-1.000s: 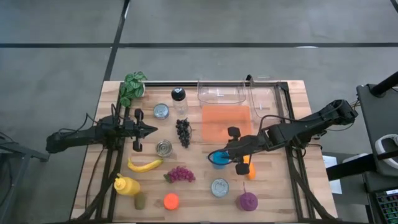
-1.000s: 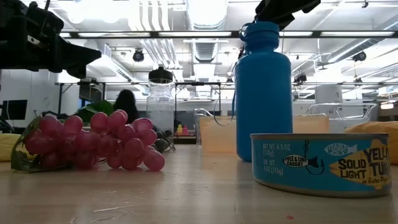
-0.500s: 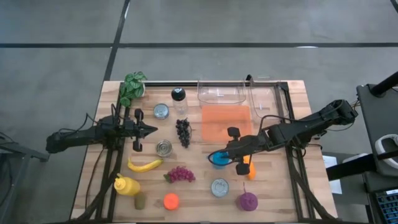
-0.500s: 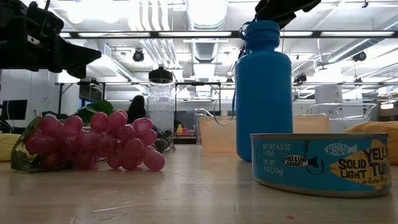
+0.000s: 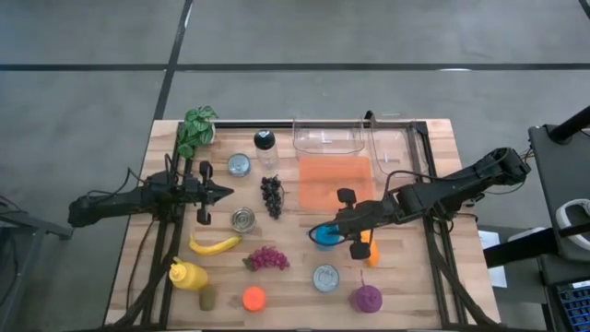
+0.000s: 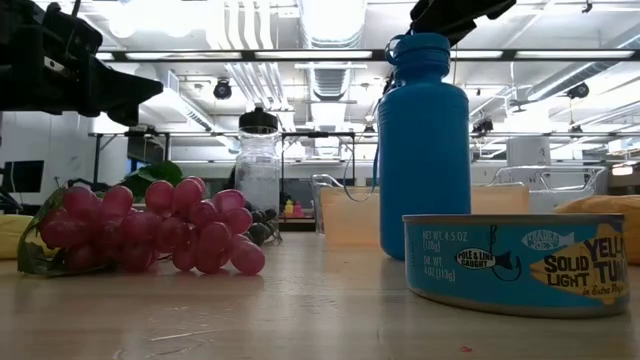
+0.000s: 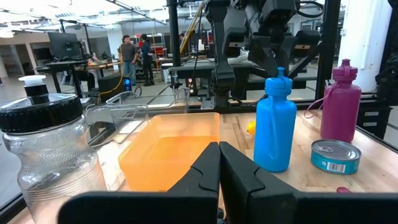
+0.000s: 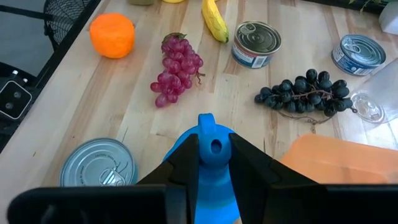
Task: Pick & Place Food Item
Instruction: Put the blue water bottle into the right transparent bin
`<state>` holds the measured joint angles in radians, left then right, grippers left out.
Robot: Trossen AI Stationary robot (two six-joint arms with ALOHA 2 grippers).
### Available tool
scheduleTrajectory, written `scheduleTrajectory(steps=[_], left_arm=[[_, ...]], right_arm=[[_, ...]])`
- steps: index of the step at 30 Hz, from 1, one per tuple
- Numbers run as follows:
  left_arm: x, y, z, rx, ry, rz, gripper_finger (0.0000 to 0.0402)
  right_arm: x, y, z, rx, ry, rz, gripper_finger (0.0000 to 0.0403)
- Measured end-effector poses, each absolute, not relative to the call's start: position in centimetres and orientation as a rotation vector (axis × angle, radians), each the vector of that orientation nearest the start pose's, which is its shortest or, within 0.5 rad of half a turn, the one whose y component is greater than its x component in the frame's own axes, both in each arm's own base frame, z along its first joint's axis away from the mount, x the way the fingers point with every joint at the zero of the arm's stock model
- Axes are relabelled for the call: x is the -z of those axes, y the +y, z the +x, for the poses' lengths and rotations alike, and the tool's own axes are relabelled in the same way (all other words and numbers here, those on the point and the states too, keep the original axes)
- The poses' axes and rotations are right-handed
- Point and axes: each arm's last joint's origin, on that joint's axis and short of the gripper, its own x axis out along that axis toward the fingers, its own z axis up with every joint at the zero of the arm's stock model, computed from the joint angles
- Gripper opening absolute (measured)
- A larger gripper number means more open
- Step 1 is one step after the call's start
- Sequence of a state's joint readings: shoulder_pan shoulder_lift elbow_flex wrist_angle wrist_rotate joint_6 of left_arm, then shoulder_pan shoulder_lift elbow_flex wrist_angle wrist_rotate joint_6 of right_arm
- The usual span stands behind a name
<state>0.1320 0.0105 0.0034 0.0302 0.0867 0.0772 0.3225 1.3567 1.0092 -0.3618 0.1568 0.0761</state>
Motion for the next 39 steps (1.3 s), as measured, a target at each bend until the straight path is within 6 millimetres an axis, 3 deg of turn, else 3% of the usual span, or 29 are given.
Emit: scheduleTrajectory(steps=[25, 39], left_arm=[[-16.7, 1.0, 9.7, -0.047, -0.021, 0.08, 0.0006], [-16.7, 1.0, 9.7, -0.046, -0.021, 0.08, 0.0006]], right_arm=[[-28.4, 8.5, 27.0, -0.133, 0.657, -0.088, 0.0066], [-32.1, 7.5, 24.2, -0.092, 0.508, -0.032, 0.0066]])
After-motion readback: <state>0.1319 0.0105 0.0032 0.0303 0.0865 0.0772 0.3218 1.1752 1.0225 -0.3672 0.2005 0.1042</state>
